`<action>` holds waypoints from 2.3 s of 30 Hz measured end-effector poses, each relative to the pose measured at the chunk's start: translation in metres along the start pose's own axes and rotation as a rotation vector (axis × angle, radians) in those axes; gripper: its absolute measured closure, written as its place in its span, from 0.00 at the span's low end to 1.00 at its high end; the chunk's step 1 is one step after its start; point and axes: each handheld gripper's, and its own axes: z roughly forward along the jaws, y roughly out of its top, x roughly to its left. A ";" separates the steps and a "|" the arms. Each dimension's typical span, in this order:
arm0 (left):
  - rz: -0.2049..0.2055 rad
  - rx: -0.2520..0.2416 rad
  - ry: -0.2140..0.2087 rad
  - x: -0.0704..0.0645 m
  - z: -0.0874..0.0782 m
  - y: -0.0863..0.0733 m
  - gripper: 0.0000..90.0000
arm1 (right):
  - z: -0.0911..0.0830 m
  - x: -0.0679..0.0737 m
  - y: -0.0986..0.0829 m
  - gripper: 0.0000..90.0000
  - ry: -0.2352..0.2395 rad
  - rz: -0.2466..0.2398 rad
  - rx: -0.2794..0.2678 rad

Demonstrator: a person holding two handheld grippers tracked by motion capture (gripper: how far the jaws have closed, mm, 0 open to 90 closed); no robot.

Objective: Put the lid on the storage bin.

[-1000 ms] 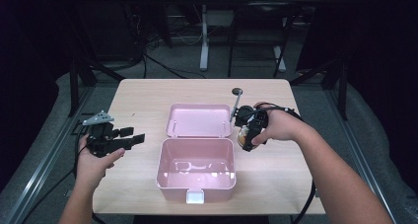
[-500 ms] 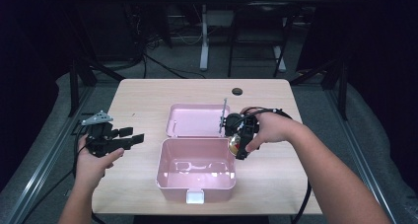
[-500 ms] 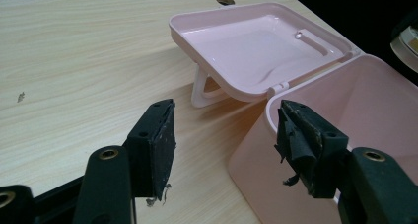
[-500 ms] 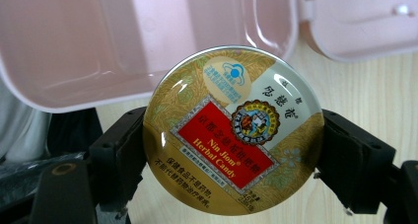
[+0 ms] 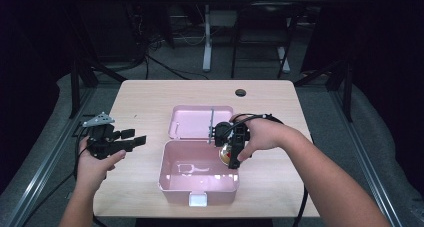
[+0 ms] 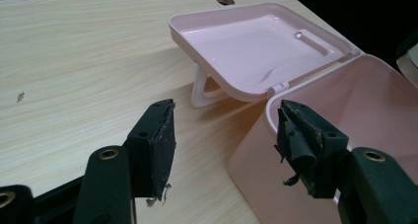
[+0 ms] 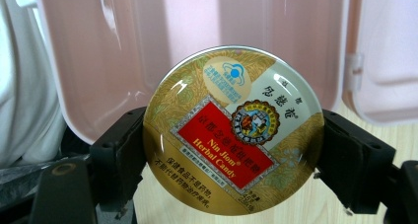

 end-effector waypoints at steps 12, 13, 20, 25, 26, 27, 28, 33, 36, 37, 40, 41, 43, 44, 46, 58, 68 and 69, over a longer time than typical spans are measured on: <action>0.000 -0.003 -0.002 0.000 0.000 0.000 0.44 | 0.007 0.013 0.019 0.22 0.019 -0.046 0.002; 0.001 0.001 0.000 0.000 0.000 0.000 0.44 | 0.008 0.013 0.020 0.22 0.019 -0.050 0.003; -0.001 -0.001 -0.004 0.000 0.000 0.000 0.44 | 0.013 0.014 0.023 0.22 0.014 -0.049 0.003; -0.001 -0.002 -0.002 0.000 0.000 0.000 0.44 | 0.015 0.014 0.024 0.22 0.009 -0.047 0.004; 0.001 -0.002 -0.003 0.000 0.000 0.000 0.44 | 0.015 0.014 0.024 0.22 0.014 -0.043 0.000; -0.002 -0.003 -0.003 0.000 0.000 0.000 0.44 | 0.017 0.014 0.024 0.22 0.018 -0.040 -0.002; -0.001 -0.003 -0.002 0.000 0.000 0.000 0.44 | 0.018 0.014 0.024 0.22 0.018 -0.042 -0.001; 0.001 0.004 -0.003 0.001 0.001 0.000 0.44 | 0.025 0.013 0.023 0.22 0.019 -0.039 0.008; 0.001 0.004 -0.003 0.001 0.001 0.000 0.44 | 0.029 0.013 0.023 0.22 0.008 -0.041 0.022; 0.000 0.001 -0.003 0.000 0.001 0.000 0.44 | 0.029 0.013 0.023 0.22 0.007 -0.041 0.023; -0.001 -0.003 -0.002 0.001 0.000 0.000 0.44 | 0.032 0.012 0.023 0.22 0.015 -0.036 0.017; -0.001 -0.004 -0.002 0.001 0.000 0.000 0.44 | 0.034 0.012 0.023 0.22 0.014 -0.038 0.016; -0.001 -0.004 -0.002 0.001 0.000 0.000 0.44 | 0.037 0.012 0.022 0.22 0.010 -0.041 0.023; -0.001 -0.002 -0.002 0.001 0.000 0.000 0.44 | 0.038 0.012 0.022 0.22 0.010 -0.042 0.026; 0.000 -0.002 -0.002 0.001 0.000 0.000 0.44 | 0.040 0.012 0.021 0.22 0.008 -0.044 0.026; -0.002 0.003 -0.001 0.002 0.001 0.000 0.44 | 0.055 0.012 0.020 0.22 0.004 -0.044 0.044; -0.005 0.004 -0.002 0.002 0.001 -0.001 0.44 | 0.065 0.011 0.021 0.22 -0.009 -0.043 0.063; -0.006 0.004 -0.001 0.002 0.000 -0.001 0.44 | 0.066 0.011 0.022 0.22 -0.010 -0.044 0.065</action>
